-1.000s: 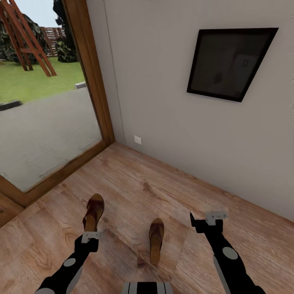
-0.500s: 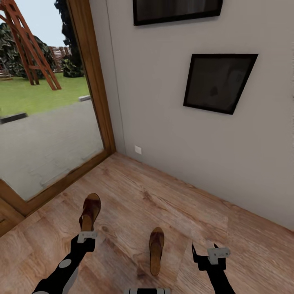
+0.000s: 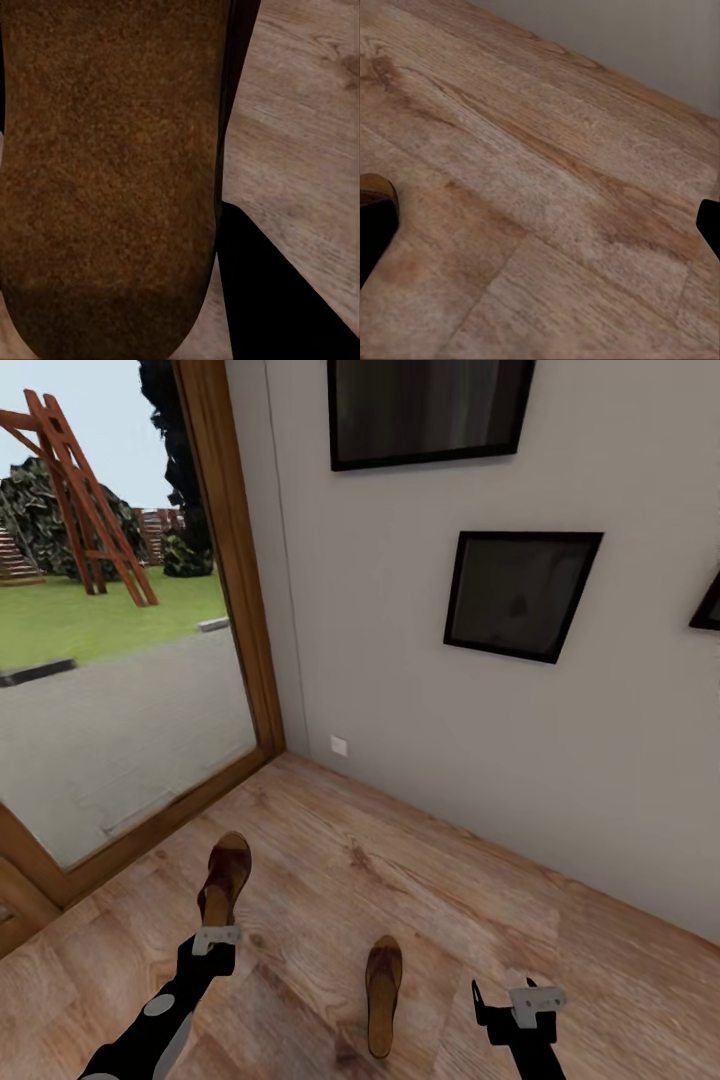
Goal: Pick up the two gym shoes and the two sandals from the corridor floor and place them onto the hallstand (shoe rack) in the corridor, making sure they are on the rack and not on the floor. Arrange them so the two gym shoes are next to each other and the two sandals are next to each other.
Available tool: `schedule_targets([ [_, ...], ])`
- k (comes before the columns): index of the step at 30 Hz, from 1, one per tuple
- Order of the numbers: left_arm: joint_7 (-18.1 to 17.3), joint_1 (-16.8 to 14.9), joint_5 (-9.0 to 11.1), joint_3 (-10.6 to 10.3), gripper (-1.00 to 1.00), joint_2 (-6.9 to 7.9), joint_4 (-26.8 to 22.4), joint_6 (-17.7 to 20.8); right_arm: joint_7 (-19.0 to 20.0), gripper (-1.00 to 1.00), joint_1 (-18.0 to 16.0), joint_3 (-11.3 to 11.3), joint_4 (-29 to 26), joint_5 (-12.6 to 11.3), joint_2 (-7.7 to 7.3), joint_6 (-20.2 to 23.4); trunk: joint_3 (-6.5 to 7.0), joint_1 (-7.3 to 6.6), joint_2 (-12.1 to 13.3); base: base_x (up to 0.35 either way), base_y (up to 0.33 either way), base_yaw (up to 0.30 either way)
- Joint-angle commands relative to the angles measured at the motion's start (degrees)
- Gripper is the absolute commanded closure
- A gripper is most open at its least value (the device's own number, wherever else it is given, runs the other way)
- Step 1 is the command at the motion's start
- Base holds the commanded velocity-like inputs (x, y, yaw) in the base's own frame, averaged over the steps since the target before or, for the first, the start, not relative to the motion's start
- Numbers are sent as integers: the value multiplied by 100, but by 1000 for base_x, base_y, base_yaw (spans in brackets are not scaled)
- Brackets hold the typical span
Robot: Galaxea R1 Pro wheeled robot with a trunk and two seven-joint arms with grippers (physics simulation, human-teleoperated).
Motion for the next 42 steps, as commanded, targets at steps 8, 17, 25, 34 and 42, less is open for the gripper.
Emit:
schedule_targets([
  [8,2,100,-66,51,100,-3,-151,-34,-173,-100,-2,1,57,43,14,-12,62,-1,-2,-30,45,0],
  [17,-1,115,-66,51,100,-9,-195,-35,-624,-100,-2,13,69,35,59,-5,69,-1,-2,-159,265,0],
  [25,-2,116,-67,51,100,-12,-198,-33,-665,-100,-2,14,75,37,61,-5,69,-1,-2,-20,301,-190],
  [34,-2,116,-67,43,100,-20,-198,-35,-666,-100,-2,14,75,34,62,-5,69,-1,-2,-1,273,-296],
  [42,-2,116,-67,48,100,-18,-198,-35,-666,-100,-2,16,69,33,63,-5,69,-1,-2,-100,78,-98],
])
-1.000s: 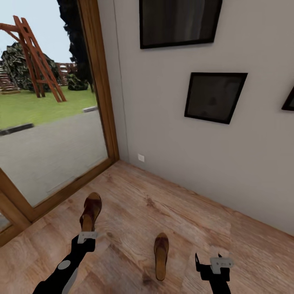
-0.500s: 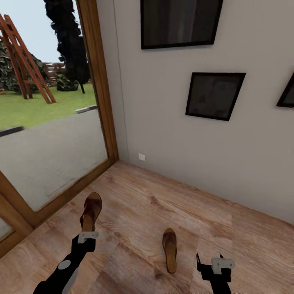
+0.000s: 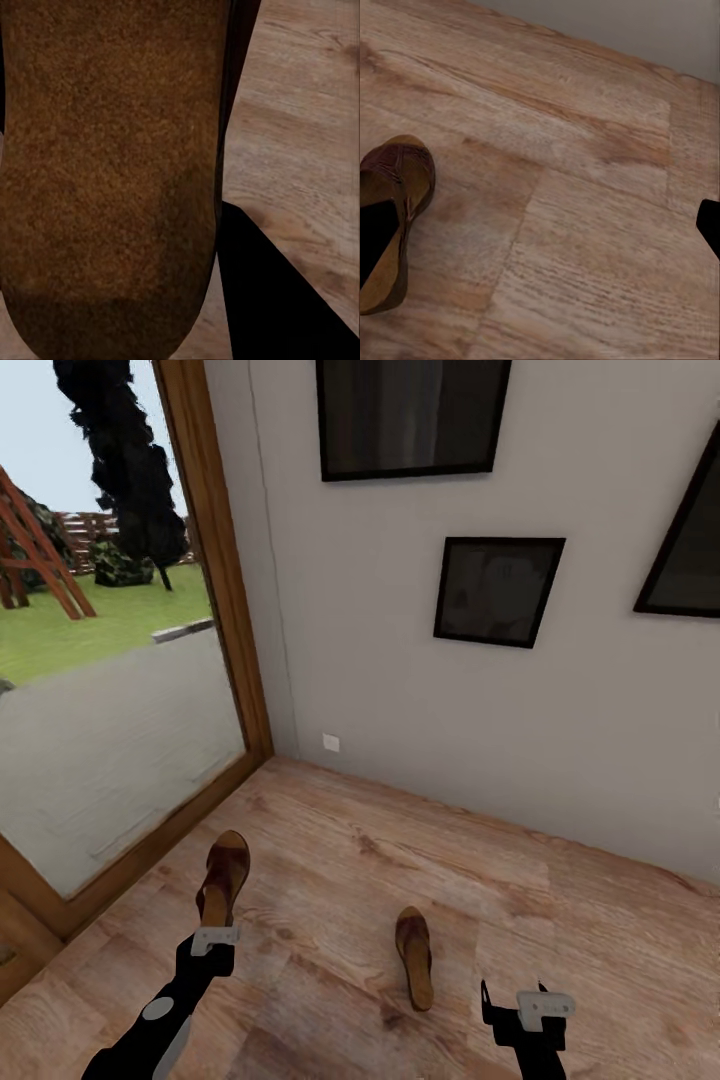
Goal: Pick up the two gym shoes and the two sandals from the corridor floor and place them onto the hallstand (shoe rack) in the corridor, making sure they are on the rack and not on the floor. Arrange them so the two gym shoes are next to each other and the two sandals are next to each other.
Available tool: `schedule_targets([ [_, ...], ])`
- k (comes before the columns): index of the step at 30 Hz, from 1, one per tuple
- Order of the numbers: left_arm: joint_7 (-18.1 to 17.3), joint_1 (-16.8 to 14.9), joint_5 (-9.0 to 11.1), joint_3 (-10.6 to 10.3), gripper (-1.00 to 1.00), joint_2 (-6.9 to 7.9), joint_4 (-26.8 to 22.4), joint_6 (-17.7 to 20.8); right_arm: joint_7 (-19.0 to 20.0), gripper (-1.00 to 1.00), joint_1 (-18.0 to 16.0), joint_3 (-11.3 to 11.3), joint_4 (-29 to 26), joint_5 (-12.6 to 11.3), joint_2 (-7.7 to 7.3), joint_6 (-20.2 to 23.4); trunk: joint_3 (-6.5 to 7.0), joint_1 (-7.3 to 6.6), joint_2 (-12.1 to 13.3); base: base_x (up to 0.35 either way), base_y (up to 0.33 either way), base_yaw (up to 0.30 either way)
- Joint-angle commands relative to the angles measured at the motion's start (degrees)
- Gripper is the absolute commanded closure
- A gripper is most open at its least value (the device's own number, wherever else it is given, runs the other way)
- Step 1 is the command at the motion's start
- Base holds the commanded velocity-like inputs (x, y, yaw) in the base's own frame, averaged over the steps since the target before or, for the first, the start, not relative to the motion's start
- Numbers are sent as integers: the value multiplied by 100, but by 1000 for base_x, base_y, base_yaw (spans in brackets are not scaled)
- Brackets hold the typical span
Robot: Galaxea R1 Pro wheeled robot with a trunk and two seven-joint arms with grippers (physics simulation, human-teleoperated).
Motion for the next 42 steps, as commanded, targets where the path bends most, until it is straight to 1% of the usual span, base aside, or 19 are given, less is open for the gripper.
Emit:
schedule_targets([
  [1,-45,-3,-67,50,100,-5,3,-17,-33,-100,-2,1,1,58,1,-3,-4,-4,-2,-255,159,-11],
  [7,-42,-3,-67,52,100,1,-32,-11,-32,-100,-2,6,4,64,4,-3,-4,-4,-2,-170,124,-5],
  [22,-31,-3,-75,48,100,1,-108,-9,-16,-100,-2,16,-13,75,-4,5,-4,-4,-2,-7,5,0],
  [25,-40,-3,-108,0,100,-21,-116,-9,-16,-100,-2,23,-12,70,-1,6,-4,-4,-2,0,0,0],
  [26,-100,-126,-99,-1,100,-91,-150,172,-9,-100,-2,30,11,57,10,38,-4,-4,-2,0,0,0],
  [28,-102,-191,-97,-1,100,-133,-206,274,-8,-100,-2,31,10,54,14,47,-4,-4,-2,0,0,0],
  [29,-104,-293,-95,-1,100,-178,-282,440,-8,-100,-2,32,9,51,18,58,-4,-4,-2,0,0,0],
  [30,-110,-475,-94,-1,100,-233,-386,783,-7,-100,-2,40,-1,46,38,111,-4,-4,-2,0,0,0],
  [31,-118,-600,-92,-1,100,-266,-449,1028,-7,-100,-2,44,-10,44,86,201,-4,-4,-2,0,0,0],
  [32,-121,-665,-91,-1,100,-283,-476,1142,-7,-100,-6,46,-10,45,165,371,-4,-4,-2,0,0,0],
  [33,-125,-806,-87,-1,100,-320,-523,1354,-5,-100,-14,49,-8,47,208,488,-4,-4,-2,0,0,0],
  [34,-128,-952,-83,-1,100,-363,-555,1525,-3,-100,-45,56,-6,50,295,770,-4,-4,-2,0,0,0],
  [36,-128,-1097,-80,-1,100,-411,-576,1658,-1,-100,-105,62,-11,52,373,1094,-4,-4,-2,0,0,0],
  [37,-123,-1243,-78,-1,100,-461,-587,1764,0,-100,-194,68,-20,53,438,1428,-4,-4,-2,0,0,0],
  [38,-120,-1313,-80,-1,100,-486,-590,1812,0,-100,-252,70,-21,53,466,1585,-4,-4,-2,0,0,0],
  [39,-113,-1451,-81,-1,100,-537,-595,1906,-1,-100,-393,72,-16,54,522,1874,-4,-4,-2,0,0,0],
  [42,-104,-1632,-87,-1,100,-604,-601,2067,-11,-100,-658,75,-4,54,595,2240,-4,-4,-2,0,0,0],
])
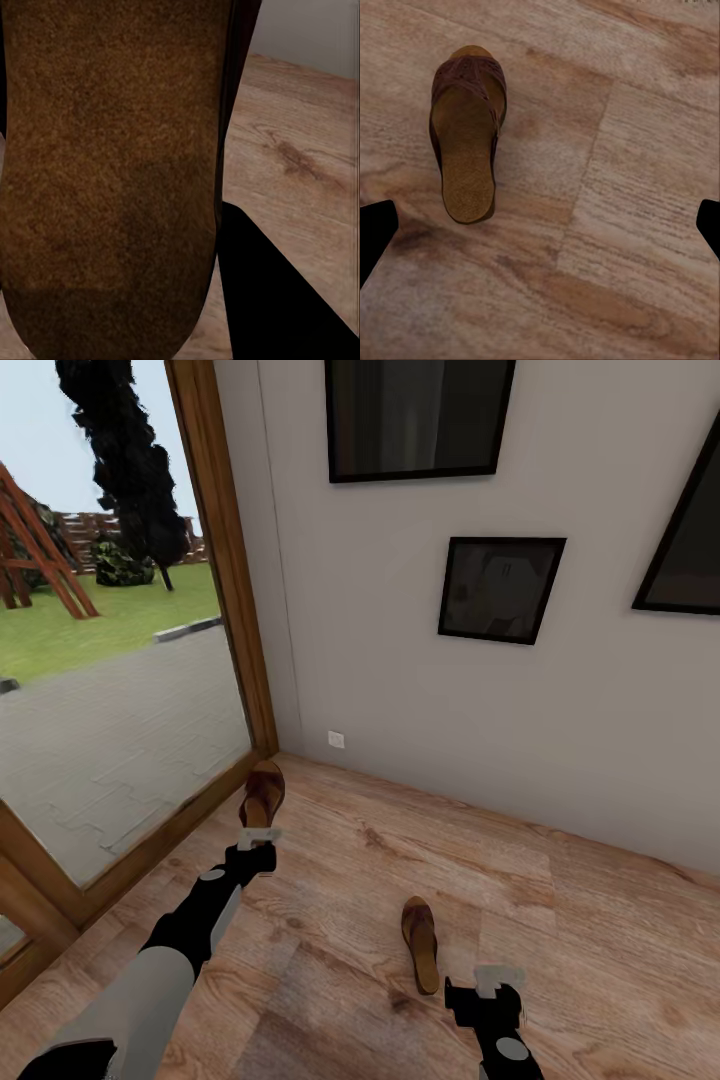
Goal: Pick up the two gym shoes and the two sandals from the corridor floor and place them onto the hallstand (shoe rack) in the corridor, making sure they are on the rack and not on the floor. Arrange them so the two gym shoes are next to each other and the two sandals are next to each other.
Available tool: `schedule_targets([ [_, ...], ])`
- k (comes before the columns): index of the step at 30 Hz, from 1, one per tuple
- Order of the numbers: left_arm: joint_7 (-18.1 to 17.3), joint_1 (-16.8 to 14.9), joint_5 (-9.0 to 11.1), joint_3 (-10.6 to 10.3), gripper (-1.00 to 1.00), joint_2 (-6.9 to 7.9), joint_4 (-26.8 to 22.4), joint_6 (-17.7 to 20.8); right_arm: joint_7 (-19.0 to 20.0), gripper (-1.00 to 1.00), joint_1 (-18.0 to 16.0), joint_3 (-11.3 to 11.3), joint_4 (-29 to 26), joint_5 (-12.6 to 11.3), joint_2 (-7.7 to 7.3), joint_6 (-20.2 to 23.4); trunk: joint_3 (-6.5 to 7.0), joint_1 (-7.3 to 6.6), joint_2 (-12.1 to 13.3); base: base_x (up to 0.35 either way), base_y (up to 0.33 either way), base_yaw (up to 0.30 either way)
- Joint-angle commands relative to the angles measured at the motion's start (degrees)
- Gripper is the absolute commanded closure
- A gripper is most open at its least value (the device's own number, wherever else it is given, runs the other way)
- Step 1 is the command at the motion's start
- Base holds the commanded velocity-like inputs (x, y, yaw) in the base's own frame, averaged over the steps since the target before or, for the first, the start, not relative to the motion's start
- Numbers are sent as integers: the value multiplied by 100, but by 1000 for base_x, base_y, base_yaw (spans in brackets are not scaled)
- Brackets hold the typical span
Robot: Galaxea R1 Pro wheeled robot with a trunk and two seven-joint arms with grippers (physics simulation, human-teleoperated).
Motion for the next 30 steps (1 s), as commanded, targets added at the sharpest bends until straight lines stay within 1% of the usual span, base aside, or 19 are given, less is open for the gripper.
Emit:
schedule_targets([
  [1,-50,-51,-74,51,100,-26,-16,92,-23,-100,-102,2,-7,56,21,156,-6,-1,-2,0,0,0],
  [2,-49,-123,-76,51,100,-53,-25,182,-30,-100,-289,3,-2,53,54,334,-6,-1,-2,0,0,0],
  [5,-50,-194,-83,55,100,-79,-68,273,-34,-100,-566,4,2,50,91,570,-6,-1,-2,0,0,0],
  [8,-53,-197,-85,53,100,-88,-117,303,-33,-100,-667,4,2,49,104,656,-6,-1,-2,0,0,0],
  [12,-63,-171,-87,46,100,-92,-176,321,-26,-100,-738,15,8,51,112,716,-6,-1,-2,0,0,0],
  [22,-78,-92,-87,43,100,-90,-215,305,-15,-100,-771,18,26,56,124,736,-6,-1,-2,4,0,0],
  [25,-86,-88,-68,50,100,-83,-210,294,-15,-100,-773,21,235,56,125,737,-6,-1,-2,260,0,0],
  [30,-87,-94,-67,50,100,-80,-208,298,-16,-100,-773,22,322,56,126,729,-13,-1,-2,309,0,0],
])
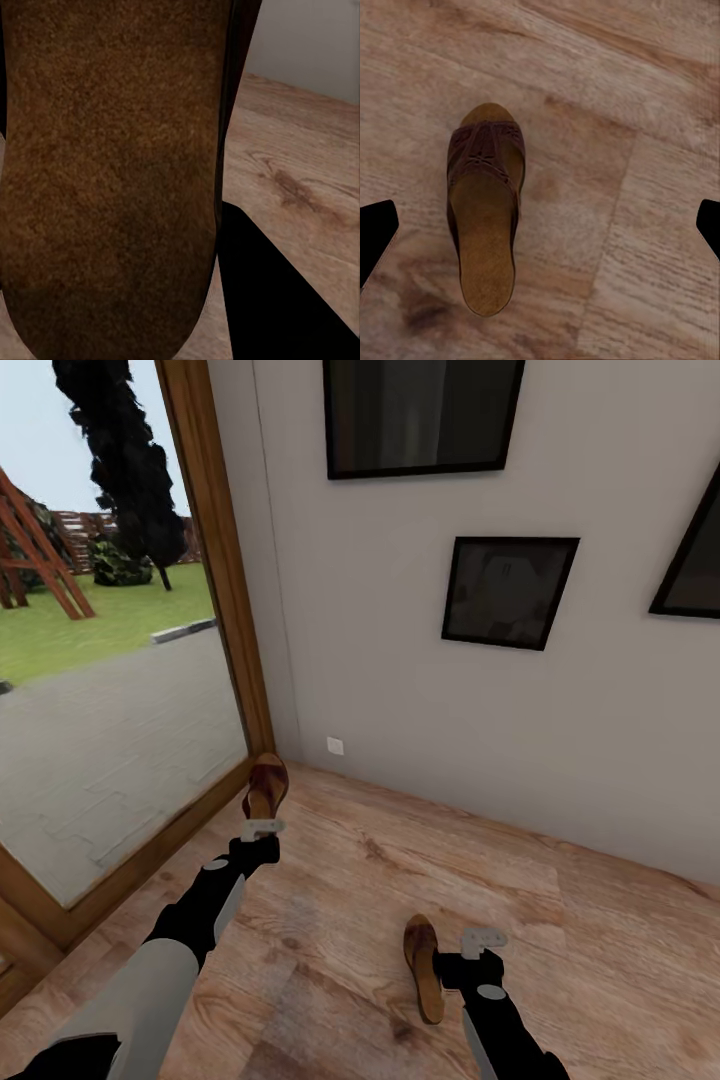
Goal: Pick up the two gym shoes and the two sandals from the corridor floor and place them onto the hallstand (shoe rack) in the corridor, making sure they are on the rack and not on the floor. Arrange them so the two gym shoes are next to each other and the two sandals are next to each other.
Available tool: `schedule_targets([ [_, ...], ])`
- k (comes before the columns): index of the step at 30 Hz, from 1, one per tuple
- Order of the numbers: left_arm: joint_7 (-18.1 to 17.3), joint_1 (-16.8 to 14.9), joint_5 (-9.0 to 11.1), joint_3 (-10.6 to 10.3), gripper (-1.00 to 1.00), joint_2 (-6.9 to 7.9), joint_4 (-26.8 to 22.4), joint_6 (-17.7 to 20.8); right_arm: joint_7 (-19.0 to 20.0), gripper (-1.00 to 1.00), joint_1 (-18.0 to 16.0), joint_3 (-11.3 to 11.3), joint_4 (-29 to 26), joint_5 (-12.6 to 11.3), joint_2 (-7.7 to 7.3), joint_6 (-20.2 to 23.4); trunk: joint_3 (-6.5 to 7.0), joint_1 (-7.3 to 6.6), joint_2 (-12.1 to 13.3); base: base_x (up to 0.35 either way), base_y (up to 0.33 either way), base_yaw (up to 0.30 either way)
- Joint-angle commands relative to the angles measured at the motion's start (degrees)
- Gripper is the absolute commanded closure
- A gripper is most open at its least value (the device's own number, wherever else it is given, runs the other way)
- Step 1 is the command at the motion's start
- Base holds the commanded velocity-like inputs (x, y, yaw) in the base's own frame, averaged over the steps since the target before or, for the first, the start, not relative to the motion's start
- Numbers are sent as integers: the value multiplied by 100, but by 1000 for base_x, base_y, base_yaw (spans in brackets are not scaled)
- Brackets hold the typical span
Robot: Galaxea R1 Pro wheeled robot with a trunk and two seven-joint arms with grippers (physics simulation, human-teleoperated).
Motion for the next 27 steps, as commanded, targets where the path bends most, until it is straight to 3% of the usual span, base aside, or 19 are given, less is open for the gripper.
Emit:
schedule_targets([
  [1,-59,-2,-72,46,100,-9,-13,36,-13,-100,-1,4,-4,57,1,48,-11,2,-2,276,0,0],
  [7,-58,-4,-78,42,100,-16,-13,36,-12,-100,-1,4,4,57,1,48,-55,2,-2,206,0,0],
  [17,-56,-3,-86,-59,100,-19,-20,35,-19,-100,-1,-4,-1,49,0,47,-112,2,-2,18,0,0],
  [27,-54,2,-73,-114,100,-23,-172,53,-21,-100,-1,-4,1,48,1,47,-370,28,-15,0,0,0],
])
